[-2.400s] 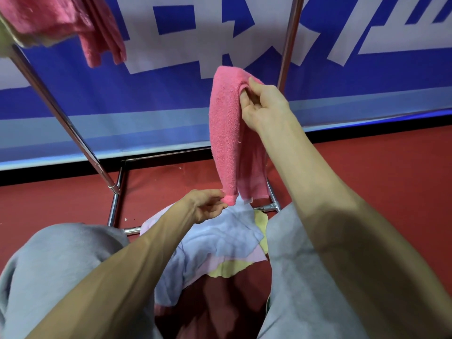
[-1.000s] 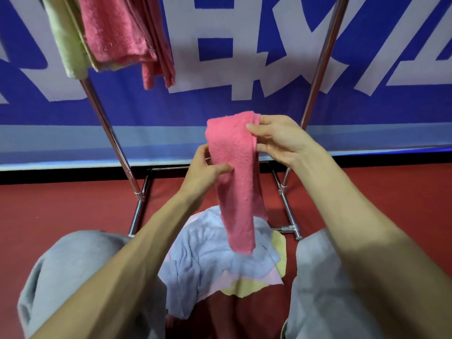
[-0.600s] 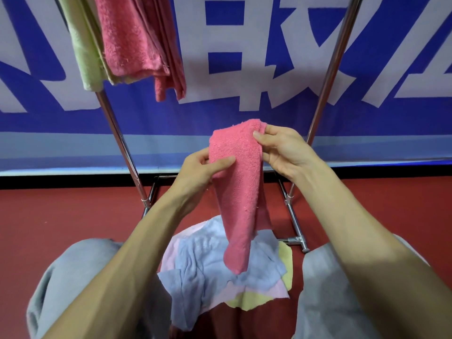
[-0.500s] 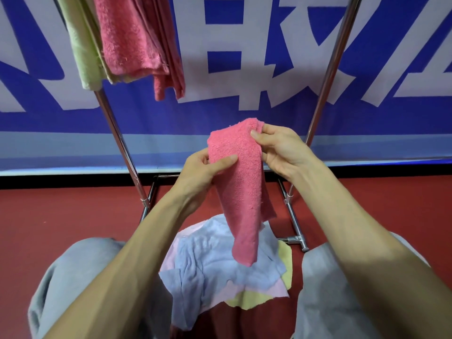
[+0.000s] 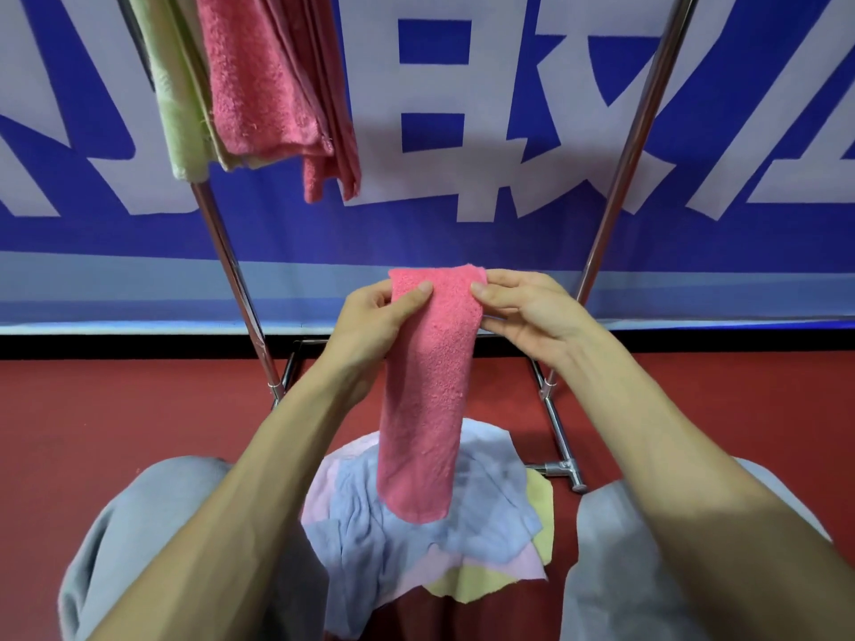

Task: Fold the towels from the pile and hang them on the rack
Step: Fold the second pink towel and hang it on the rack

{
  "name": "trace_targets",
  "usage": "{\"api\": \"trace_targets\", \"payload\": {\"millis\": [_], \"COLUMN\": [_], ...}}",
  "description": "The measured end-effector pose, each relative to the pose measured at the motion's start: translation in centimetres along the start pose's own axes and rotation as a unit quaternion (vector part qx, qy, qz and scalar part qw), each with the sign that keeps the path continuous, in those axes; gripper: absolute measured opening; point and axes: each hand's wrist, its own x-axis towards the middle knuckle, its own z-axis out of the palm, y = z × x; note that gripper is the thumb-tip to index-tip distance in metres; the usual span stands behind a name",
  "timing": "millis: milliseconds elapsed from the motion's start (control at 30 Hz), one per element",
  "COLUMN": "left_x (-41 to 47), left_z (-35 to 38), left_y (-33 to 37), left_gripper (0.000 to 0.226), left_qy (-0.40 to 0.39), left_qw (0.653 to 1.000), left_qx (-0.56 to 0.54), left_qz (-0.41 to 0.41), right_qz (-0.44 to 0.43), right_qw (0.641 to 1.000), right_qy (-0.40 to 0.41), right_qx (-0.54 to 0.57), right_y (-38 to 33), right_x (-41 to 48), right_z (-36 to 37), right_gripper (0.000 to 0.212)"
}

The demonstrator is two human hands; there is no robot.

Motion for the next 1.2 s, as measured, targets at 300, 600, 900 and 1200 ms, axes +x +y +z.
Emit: {"api": "trace_targets", "payload": {"millis": [300,600,900,1200], "left_x": [0.0,-0.2,-1.7,-3.2], "left_z": [-0.6,1.3,2.5,1.4], "left_y": [0.5,10.8,21.2,26.7], "left_gripper": [0.021,0.013,0.012,0.022], "left_qy": [0.037,-0.104,-0.201,-0.218], "left_qw": [0.999,0.980,0.955,0.958], "left_qx": [0.011,0.141,0.187,0.137], "left_qz": [-0.024,0.098,0.115,0.128], "right_qz": [-0.034,-0.263,-0.138,-0.225], "right_qw": [0.994,0.918,0.964,0.951], "right_qy": [0.013,0.173,-0.123,-0.206], "right_qx": [-0.104,-0.242,-0.189,-0.044], "right_y": [0.2,-6.6,-15.6,-22.1], "right_x": [-1.4,-3.6,-5.4,-7.2], "right_z": [1.2,0.1,4.3,4.5], "right_gripper": [0.021,0.007,0.030,0.043]}}
